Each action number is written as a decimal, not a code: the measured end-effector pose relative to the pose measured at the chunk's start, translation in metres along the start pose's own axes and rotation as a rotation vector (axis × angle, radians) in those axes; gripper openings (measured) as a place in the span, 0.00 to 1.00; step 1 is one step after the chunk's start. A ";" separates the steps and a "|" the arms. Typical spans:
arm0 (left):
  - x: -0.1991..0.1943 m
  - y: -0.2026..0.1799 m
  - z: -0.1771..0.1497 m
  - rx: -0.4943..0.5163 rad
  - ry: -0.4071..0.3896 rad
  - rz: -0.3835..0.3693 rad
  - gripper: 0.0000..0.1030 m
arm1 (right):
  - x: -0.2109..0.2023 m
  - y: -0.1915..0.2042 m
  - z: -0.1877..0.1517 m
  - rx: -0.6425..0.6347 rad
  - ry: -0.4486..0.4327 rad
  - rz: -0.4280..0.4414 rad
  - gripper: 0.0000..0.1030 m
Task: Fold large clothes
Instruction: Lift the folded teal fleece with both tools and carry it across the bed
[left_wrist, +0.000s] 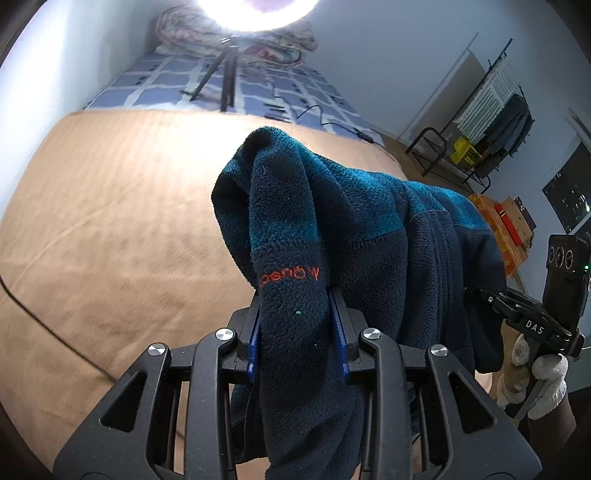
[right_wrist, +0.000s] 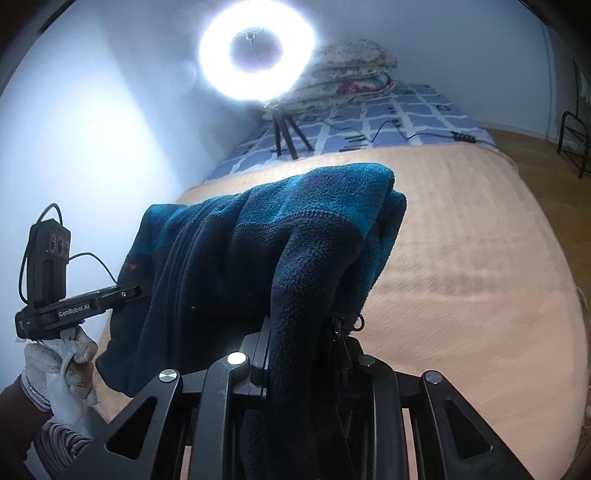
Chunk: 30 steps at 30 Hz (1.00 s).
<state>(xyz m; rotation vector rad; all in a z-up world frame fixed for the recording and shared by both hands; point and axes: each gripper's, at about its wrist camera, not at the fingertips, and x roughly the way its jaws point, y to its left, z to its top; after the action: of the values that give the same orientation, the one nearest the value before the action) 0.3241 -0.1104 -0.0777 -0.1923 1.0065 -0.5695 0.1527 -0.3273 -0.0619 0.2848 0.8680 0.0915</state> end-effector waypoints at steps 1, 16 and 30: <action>0.003 -0.006 0.003 0.011 -0.005 0.002 0.29 | -0.002 -0.003 0.003 -0.005 -0.004 -0.010 0.22; 0.058 -0.085 0.060 0.167 -0.078 0.026 0.29 | -0.024 -0.066 0.054 -0.036 -0.065 -0.113 0.22; 0.176 -0.124 0.135 0.245 -0.101 -0.024 0.29 | 0.032 -0.170 0.124 0.009 -0.073 -0.188 0.22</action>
<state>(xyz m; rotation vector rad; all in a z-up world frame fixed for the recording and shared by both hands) 0.4641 -0.3222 -0.0863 -0.0157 0.8296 -0.6929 0.2620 -0.5098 -0.0583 0.2121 0.8188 -0.0966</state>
